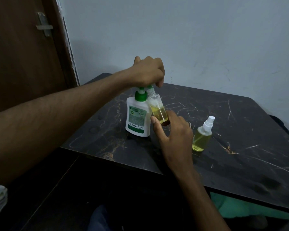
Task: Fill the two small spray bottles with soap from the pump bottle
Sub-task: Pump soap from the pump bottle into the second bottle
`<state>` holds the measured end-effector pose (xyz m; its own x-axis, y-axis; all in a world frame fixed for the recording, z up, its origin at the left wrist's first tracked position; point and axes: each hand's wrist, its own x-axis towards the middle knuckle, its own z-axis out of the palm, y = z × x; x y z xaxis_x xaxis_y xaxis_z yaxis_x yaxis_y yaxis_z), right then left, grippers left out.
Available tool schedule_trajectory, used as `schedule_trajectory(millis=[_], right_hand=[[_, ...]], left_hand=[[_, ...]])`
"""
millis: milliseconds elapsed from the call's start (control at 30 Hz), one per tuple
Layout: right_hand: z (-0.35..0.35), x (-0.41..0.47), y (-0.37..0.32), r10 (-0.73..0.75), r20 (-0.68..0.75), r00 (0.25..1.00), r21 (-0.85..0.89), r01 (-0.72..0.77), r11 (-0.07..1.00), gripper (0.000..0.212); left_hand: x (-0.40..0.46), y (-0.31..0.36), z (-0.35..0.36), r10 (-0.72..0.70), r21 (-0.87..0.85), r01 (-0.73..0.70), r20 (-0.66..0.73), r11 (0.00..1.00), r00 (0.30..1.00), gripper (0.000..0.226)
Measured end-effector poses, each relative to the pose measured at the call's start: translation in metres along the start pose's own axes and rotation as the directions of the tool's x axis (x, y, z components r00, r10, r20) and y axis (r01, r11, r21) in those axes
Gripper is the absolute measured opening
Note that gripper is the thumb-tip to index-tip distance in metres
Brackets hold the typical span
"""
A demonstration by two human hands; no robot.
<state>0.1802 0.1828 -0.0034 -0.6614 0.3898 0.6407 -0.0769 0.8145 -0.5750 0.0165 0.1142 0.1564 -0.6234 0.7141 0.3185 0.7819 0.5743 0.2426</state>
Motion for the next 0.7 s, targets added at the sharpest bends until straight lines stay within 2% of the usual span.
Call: schedule_trajectory(millis=[233,567,700], right_hand=[[0.0015,0.0016,-0.0011,-0.012,-0.003,1.000,0.004,0.012,1.000,0.041],[-0.0040,0.0043,-0.0064,0.000,0.035,0.999,0.023,-0.001,1.000,0.047],[-0.0036,0.0054,-0.0058,0.004,0.043,0.999,0.016,-0.005,1.000,0.050]], left_hand=[[-0.0012,0.0021,0.0020,-0.012,-0.003,0.012,0.029,1.000,1.000,0.019],[-0.0013,-0.0006,0.0017,-0.025,-0.067,0.028,0.042,0.997,0.999,0.021],[0.0017,-0.0026,0.0052,-0.032,-0.020,0.033,0.060,0.999,0.998,0.020]])
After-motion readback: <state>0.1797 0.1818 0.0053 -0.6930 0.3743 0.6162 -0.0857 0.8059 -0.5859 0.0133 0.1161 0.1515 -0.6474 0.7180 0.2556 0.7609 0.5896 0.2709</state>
